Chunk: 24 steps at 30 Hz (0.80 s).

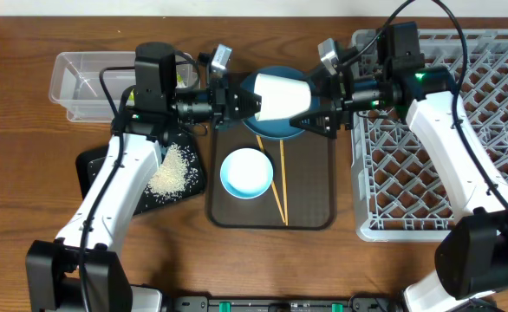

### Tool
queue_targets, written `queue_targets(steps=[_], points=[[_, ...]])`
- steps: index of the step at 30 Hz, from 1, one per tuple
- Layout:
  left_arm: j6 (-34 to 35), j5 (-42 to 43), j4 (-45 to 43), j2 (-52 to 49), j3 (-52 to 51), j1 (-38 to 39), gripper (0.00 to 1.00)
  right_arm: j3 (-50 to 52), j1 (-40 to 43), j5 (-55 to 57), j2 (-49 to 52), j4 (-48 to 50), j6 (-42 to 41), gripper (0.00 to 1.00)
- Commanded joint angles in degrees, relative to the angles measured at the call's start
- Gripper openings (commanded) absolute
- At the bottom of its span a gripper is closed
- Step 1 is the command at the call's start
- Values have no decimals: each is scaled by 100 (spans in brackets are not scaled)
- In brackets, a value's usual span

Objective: Sort waste into correct bins and load items into the dishwasher rack
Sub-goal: 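Take the cream cup from the left gripper with the right gripper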

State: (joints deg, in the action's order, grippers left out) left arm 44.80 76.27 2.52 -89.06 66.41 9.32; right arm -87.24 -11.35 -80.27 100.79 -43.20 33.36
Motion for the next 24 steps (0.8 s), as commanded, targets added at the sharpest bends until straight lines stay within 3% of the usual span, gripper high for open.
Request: queue_targets(steps=[1, 14, 24], points=[[11, 170, -31, -66, 96, 90, 6, 26, -118, -608, -39, 144, 98, 87], [11, 173, -33, -66, 96, 105, 6, 26, -186, -907, -39, 385, 98, 75], [11, 173, -33, -66, 96, 105, 6, 26, -186, -905, -39, 380, 98, 59]])
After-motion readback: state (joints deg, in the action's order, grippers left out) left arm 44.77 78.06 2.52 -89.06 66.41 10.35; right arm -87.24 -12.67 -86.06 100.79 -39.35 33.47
